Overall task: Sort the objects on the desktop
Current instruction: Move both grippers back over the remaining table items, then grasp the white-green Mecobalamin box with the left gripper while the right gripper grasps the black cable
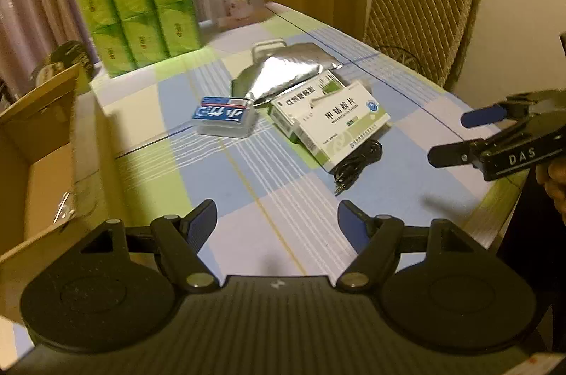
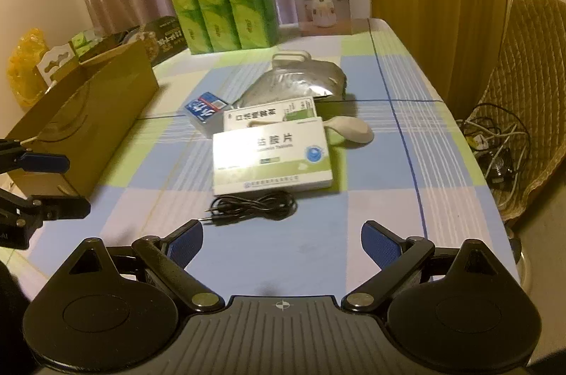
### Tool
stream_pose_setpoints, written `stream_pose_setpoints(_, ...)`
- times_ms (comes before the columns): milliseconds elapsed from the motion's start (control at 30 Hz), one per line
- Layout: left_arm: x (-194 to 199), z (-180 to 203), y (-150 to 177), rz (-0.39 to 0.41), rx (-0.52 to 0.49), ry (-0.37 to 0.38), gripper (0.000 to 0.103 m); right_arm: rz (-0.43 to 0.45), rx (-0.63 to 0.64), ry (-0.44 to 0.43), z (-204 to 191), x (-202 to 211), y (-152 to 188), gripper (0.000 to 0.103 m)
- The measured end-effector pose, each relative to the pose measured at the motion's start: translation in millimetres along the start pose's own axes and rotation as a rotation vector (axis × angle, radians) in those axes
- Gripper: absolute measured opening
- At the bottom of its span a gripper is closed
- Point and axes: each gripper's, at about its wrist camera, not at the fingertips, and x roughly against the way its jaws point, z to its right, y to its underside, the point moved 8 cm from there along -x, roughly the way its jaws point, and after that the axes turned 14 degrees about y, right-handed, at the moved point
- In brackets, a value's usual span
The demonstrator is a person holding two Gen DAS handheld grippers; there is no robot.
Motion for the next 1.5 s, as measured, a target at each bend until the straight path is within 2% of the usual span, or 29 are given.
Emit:
stream_pose_setpoints(467,-74.8,7.3,-19.6,-0.076,-0.099,0.072,0.072,-0.033,0.014,-0.051,15.3,-63.4,-24.9,0.094)
stream_pose_setpoints(633,-100.6,7.5,-30.4,-0.086,-0.188,0.087,0.072,-0.051,0.009,-0.084,13.9,-81.1,-30.5,0.093)
stream_pose_setpoints(700,-110.3,8.5,-34.5,-0.087,-0.247,0.084,0.072,-0.054,0.003,-0.091,13.6,-86.2,-32.3,0.088)
stream_pose_setpoints(767,-117.8,9.1,-37.8,-0.087,-0.3,0.081,0.072,-0.062,-0.005,-0.098,13.7,-91.2,-33.8,0.077)
stream_pose_setpoints(867,-126.9,8.3,-41.5,-0.086,-0.366,0.082,0.074,-0.066,-0.006,-0.106,12.3,-97.4,-36.6,0.073)
stream_pose_setpoints(1133,-134.3,2.2,-37.2,-0.098,-0.462,0.128,0.077,-0.059,0.068,-0.196,-11.9,-104.8,-42.0,0.066)
stream_pose_setpoints(1367,-135.2,2.7,-23.0,-0.165,-0.629,0.134,0.078,-0.076,0.152,-0.287,-35.7,-105.0,-37.5,0.062)
stream_pose_setpoints(1500,-137.1,2.0,-19.1,-0.193,-0.692,0.139,0.077,-0.075,0.203,-0.284,-41.0,-101.9,-32.2,0.062)
